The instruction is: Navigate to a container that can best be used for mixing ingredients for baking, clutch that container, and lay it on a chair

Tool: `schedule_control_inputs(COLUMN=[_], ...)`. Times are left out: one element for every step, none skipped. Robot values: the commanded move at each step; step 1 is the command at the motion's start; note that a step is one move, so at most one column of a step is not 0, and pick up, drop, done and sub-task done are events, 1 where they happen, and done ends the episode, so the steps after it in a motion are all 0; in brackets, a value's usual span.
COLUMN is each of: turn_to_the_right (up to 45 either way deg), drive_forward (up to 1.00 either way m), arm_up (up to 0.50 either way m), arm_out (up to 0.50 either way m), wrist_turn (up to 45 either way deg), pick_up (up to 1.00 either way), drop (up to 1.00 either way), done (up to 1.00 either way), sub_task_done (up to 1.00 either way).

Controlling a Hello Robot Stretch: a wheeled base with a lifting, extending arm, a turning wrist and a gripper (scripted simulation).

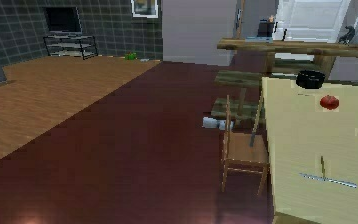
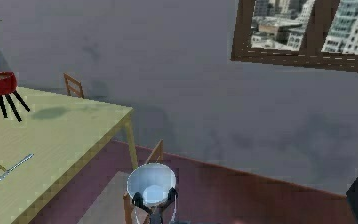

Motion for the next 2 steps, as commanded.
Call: schedule_control_inputs(turn_to_the_right=[0.0, 0.0], drive_forward=[0.00, 0.00], arm_up=[0.00, 0.00], arm_out=[0.44, 0.00], wrist_turn=[0.0, -45.0], pick_up=[0.00, 0.00], drop=[0.00, 0.00], done=[0.00, 0.00], sub_task_done=[0.00, 0.00])
